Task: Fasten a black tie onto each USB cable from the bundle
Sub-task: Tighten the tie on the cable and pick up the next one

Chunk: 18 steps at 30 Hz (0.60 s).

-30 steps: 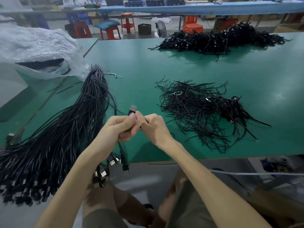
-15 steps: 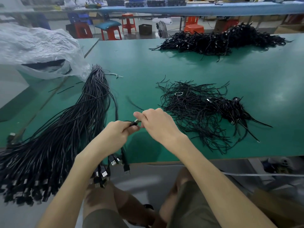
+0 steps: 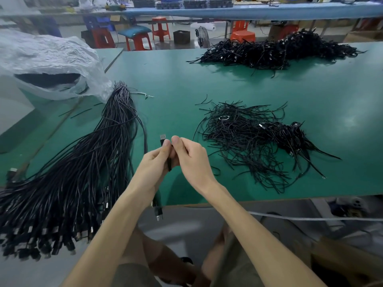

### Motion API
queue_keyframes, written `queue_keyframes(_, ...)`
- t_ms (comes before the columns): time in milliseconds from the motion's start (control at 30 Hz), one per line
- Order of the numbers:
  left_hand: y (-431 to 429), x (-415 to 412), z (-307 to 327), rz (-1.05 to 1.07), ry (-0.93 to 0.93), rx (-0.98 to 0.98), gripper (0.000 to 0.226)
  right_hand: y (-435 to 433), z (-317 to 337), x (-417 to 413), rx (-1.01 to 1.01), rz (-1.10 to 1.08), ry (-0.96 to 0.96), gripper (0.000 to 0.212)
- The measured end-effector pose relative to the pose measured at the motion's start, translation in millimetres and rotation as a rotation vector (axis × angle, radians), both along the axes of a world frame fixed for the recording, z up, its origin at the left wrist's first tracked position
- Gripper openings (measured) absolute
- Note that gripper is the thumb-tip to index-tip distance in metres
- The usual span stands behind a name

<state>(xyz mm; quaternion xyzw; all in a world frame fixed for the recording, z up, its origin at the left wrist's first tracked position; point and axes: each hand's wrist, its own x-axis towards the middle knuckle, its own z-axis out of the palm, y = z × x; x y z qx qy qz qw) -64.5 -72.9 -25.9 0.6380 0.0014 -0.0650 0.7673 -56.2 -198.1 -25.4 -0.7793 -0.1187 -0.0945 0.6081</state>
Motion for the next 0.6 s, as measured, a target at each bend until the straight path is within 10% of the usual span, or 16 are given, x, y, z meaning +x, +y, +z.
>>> queue_keyframes(200, 11.3, -4.3, 0.8, -0.113, -0.021, 0.08, 0.054, -0.7, -5.3, -2.3, -0.001, 0.037, -0.02, 0.049)
queue_keyframes(600, 20.0, 3.5, 28.2, 0.15, 0.069, -0.642, 0.043, 7.3, -32.8, -4.7, -0.125, 0.052, 0.111, 0.066)
